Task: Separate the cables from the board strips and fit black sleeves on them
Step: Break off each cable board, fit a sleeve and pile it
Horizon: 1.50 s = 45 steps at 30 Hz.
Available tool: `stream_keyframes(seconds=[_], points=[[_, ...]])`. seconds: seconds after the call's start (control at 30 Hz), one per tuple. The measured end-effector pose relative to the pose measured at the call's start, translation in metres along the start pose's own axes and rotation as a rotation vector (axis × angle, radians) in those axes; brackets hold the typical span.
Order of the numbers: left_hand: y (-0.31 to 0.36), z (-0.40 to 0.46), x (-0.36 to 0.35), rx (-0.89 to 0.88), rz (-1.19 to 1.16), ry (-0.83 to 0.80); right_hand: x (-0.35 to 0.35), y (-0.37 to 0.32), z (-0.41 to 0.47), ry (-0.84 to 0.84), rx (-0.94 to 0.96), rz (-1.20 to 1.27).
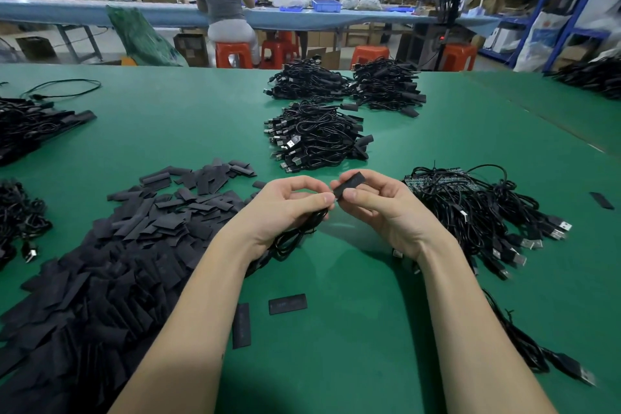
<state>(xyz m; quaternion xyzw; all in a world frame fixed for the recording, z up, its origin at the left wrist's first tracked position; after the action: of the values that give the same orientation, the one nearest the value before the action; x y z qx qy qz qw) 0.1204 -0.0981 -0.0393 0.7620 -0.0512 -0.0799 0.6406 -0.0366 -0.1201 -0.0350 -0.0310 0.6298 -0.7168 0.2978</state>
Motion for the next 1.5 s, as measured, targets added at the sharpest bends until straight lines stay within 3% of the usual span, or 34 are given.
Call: stream_keyframes(seconds=[0.37, 1.03, 1.27, 1.5], points=[[0.011, 0.003, -0.005, -0.256, 0.426, 0.169, 0.021, 0.006, 0.000, 0.254, -0.056, 0.061], [0.015, 0.000, -0.012, -0.374, 0.465, 0.272, 0.018, 0.011, 0.003, 0.227, -0.045, 0.036], [0.020, -0.003, -0.016, -0.420, 0.537, 0.308, 0.027, 0.011, 0.003, 0.334, -0.039, 0.129], [0.024, -0.006, -0.017, -0.457, 0.541, 0.363, 0.026, 0.011, 0.002, 0.330, -0.040, 0.150]])
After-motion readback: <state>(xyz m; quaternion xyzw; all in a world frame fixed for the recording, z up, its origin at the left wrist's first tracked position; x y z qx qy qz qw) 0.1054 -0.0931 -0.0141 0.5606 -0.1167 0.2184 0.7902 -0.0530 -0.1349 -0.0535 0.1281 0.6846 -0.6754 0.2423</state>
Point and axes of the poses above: each hand's wrist, its own z-axis towards the middle knuckle, its own x-axis out of the back of the hand, y = z × x, the point moved 6 cm from there along z, towards the middle knuckle, and after that the axes turned 7 degrees about x, right-handed, at the moved point
